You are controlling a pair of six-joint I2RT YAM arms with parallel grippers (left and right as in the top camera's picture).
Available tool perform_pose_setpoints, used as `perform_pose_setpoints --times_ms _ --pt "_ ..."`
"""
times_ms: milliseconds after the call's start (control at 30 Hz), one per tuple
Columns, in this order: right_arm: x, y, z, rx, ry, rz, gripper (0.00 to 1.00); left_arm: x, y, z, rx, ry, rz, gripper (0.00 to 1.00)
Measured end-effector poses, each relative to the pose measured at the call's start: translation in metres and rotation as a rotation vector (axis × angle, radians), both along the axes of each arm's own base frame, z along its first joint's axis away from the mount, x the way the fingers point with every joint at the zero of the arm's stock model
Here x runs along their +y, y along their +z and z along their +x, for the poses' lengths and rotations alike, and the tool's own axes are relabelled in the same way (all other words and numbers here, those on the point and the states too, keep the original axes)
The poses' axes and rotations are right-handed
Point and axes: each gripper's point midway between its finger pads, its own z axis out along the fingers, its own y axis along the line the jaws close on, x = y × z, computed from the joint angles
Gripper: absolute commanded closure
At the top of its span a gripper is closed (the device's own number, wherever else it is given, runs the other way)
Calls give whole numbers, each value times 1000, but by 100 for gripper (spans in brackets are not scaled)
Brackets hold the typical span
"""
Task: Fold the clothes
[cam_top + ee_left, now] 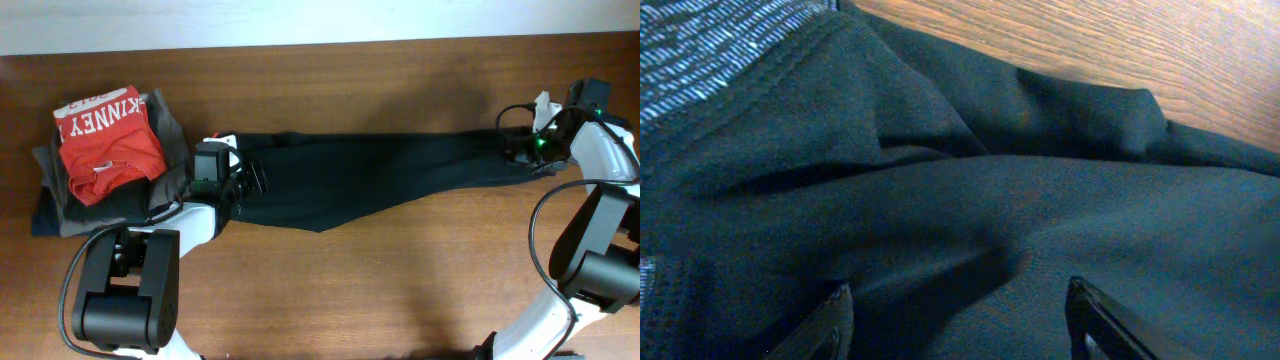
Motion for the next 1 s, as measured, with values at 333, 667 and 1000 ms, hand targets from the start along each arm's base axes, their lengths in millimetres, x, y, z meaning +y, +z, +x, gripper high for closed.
perform_pose_setpoints --times_ms 333,667,1000 --pt "-2 -24 6 5 3 2 89 0 0 0 -1 0 0 32" --pt "-23 -13 54 -199 -36 -68 65 0 0 0 -1 0 0 32" --pt "-49 -18 36 -151 -147 -57 31 0 0 0 -1 0 0 32"
